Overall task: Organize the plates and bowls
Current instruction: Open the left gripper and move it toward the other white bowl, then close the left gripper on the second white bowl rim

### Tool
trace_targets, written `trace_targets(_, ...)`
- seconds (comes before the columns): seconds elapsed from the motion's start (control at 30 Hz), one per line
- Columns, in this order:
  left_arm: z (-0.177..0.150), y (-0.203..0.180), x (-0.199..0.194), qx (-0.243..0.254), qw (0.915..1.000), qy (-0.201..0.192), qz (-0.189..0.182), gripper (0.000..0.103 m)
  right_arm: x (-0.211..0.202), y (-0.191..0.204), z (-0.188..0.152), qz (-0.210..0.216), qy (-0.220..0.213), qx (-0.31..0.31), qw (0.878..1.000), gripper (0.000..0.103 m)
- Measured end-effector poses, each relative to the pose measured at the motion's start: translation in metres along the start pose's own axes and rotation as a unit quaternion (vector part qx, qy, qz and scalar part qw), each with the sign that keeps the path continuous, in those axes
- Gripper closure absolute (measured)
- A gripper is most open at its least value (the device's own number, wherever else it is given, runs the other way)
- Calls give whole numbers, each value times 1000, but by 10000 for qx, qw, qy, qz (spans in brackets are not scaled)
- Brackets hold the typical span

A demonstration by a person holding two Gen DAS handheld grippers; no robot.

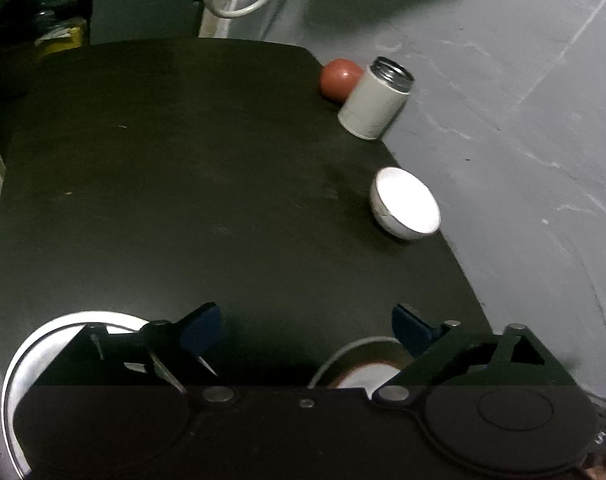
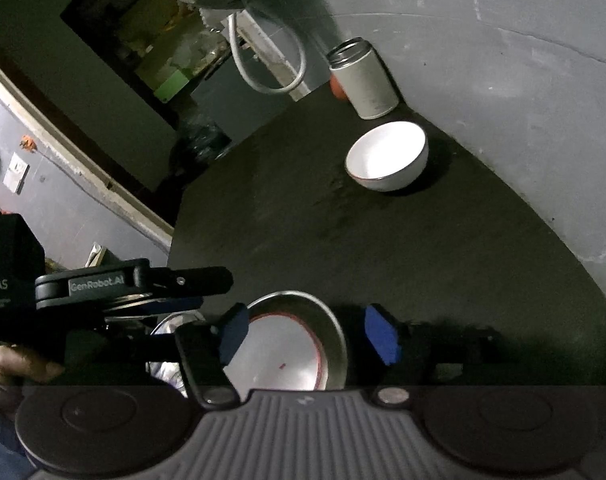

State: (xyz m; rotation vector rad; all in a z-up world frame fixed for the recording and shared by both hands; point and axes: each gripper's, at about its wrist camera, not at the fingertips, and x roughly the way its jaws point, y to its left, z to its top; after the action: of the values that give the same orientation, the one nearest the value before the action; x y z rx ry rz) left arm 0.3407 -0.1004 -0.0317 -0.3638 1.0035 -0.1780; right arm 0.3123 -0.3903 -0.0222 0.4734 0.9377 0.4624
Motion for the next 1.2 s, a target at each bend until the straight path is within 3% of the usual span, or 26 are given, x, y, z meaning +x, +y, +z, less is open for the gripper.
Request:
trace_targets(0.1, 7, -2, 6, 26, 9998, -13, 175, 1, 5, -5, 3, -30, -8, 59, 10000, 16)
trace_targets(0.3, 20, -6, 16, 133, 9987, -4, 491, 1, 13, -14, 11, 61, -48, 144, 9999, 0)
trace_targets(0.5, 35, -10, 27, 129, 9975, -11, 691, 1, 20, -25, 17, 92, -211, 336, 9992, 0)
trace_targets(0.7, 57, -22, 43, 72, 9964, -63, 844, 1, 31, -37, 23, -153, -395, 598, 9973, 0)
trace_targets(0.93, 89, -40, 71, 163, 9969, -206, 742, 1, 48, -46, 32, -436, -536, 822, 9942, 0)
trace_targets(1.2, 112, -58, 121, 652, 9967, 105, 468, 1, 67, -53, 47, -921, -742, 1195, 9858, 0)
